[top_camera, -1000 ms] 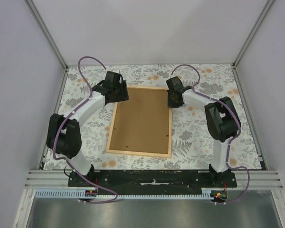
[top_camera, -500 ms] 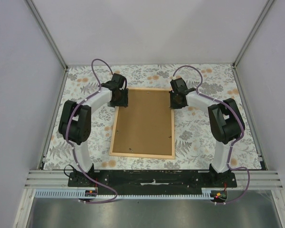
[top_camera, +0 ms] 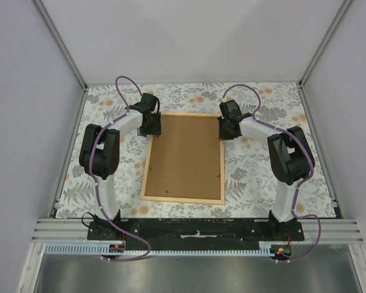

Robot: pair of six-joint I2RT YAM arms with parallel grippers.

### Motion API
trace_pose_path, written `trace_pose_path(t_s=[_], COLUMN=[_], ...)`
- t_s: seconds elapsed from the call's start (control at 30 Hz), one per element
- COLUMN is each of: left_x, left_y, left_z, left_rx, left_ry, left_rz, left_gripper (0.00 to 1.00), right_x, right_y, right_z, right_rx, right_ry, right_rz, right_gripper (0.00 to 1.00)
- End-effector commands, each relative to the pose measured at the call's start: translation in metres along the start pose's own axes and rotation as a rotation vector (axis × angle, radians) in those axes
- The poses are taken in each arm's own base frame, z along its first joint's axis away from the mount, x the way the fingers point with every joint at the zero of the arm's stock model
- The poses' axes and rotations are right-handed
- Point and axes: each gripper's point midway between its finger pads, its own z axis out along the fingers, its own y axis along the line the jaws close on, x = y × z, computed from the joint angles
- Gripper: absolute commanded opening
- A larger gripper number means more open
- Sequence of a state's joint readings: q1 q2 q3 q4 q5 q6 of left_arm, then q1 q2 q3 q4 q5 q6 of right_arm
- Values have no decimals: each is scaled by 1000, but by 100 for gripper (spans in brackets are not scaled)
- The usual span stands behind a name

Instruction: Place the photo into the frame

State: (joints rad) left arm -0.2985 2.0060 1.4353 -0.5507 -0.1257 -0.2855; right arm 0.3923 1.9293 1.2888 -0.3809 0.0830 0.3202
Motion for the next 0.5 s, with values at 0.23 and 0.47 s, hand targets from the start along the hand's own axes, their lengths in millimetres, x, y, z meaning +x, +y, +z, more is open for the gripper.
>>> trace_pose_path(t_s=[0.23, 0.47], left_x=[-1, 5], left_y=[14, 23], left_z=[18, 23], left_rx=[-57, -95], left_ry=[-18, -8], left_rz=[-24, -29], left_gripper=[56, 45], right_x=[33, 34], right_y=[-9, -10], right_z=[-2, 0], right_rx=[11, 12], right_ry=[112, 117], right_rz=[-49, -44], right_gripper=[0, 0])
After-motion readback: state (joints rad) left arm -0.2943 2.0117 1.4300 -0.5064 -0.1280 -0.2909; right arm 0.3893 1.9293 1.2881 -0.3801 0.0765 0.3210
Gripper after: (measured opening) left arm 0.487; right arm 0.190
